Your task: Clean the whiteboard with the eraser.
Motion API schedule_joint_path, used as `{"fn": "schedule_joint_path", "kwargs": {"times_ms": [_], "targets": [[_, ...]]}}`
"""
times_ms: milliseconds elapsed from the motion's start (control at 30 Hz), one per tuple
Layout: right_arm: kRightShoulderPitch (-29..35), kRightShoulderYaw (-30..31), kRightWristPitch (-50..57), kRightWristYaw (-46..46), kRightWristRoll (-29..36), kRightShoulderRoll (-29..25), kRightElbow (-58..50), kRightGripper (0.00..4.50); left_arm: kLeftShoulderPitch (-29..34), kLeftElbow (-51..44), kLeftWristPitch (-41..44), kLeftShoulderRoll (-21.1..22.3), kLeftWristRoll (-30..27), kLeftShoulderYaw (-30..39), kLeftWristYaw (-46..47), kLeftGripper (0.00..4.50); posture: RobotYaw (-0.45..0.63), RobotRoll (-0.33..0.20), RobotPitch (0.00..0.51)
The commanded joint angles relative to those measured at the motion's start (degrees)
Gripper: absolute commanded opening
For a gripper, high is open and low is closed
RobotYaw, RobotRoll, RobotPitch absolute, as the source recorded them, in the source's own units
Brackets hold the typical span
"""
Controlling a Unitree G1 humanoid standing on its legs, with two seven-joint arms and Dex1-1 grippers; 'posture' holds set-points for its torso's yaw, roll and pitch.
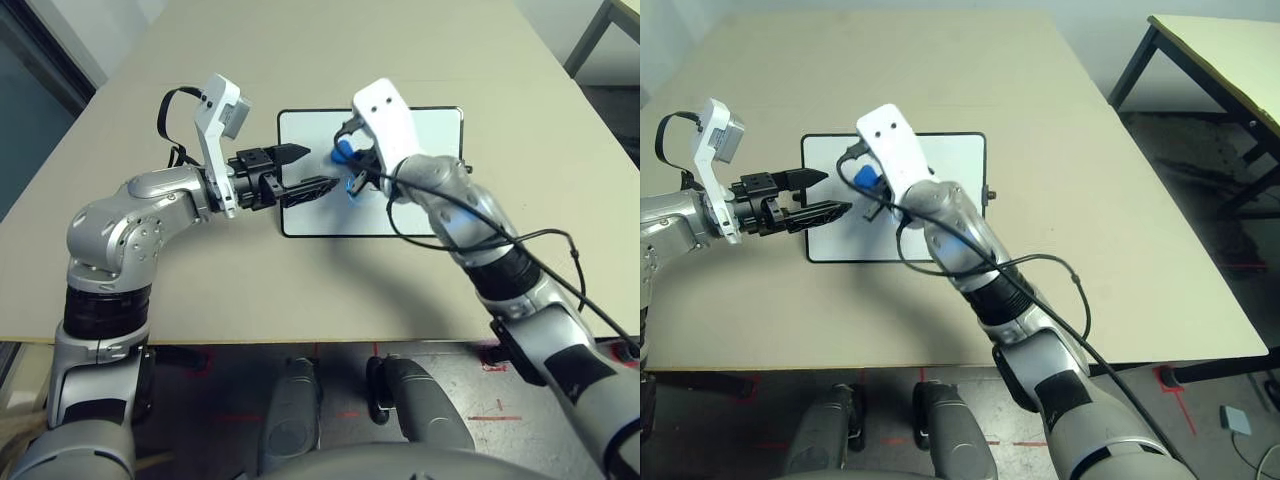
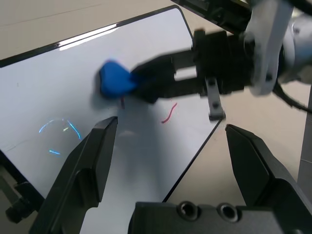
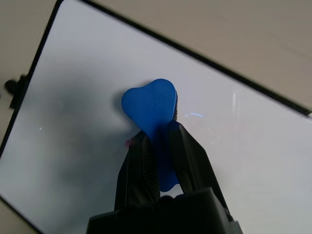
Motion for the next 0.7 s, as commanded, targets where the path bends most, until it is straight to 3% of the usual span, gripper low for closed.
{"fn": "schedule_joint_path", "kwargs": {"times_ms": [33,467,700], "targets": [[-0.81,-1.35,-0.32,-1.27,-0.49,0.45,0.99,0.46,0.13,-0.59,-0.08,-0.05,-0.02,-0.79,-0.06,4.5,0.05,0.0,0.165],[6.13,5.39,4.17,1.61,1.6,3.07,-4.79,0.44,0.37,-0.85,0.1,-0.16,-0.15,-0.59,0.21,4.5,0.06,0.0,0.17],[3.47,3.25,-0.92,-0.04,0.45,3.52,0.61,0.44,0.24,-0.66,0.1,0.08,-0.1,-0.56,0.07,4.5,0.06,0.0,0.17]]}}
